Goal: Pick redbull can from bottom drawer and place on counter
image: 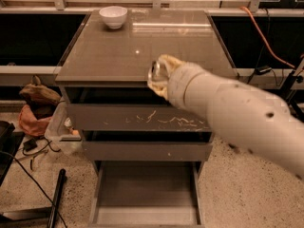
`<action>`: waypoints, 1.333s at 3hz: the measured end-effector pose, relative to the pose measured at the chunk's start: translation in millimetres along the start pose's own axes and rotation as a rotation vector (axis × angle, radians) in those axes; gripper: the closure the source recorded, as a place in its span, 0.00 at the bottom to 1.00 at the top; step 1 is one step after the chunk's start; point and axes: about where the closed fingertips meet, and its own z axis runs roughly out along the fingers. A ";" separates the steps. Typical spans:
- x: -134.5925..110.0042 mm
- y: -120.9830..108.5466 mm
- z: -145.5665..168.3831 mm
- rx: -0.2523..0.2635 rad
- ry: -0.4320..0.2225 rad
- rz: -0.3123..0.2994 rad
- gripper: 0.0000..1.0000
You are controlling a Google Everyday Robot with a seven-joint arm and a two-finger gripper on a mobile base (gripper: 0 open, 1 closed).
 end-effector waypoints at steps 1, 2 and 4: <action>-4.5 -54.5 13.7 0.036 -0.010 -0.049 1.00; 8.3 -90.1 46.9 0.032 0.002 -0.067 1.00; 22.9 -95.4 145.4 -0.078 -0.001 -0.054 1.00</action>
Offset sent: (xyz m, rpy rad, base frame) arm 0.1986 -0.0019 0.0577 -0.0987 -0.0243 -0.0243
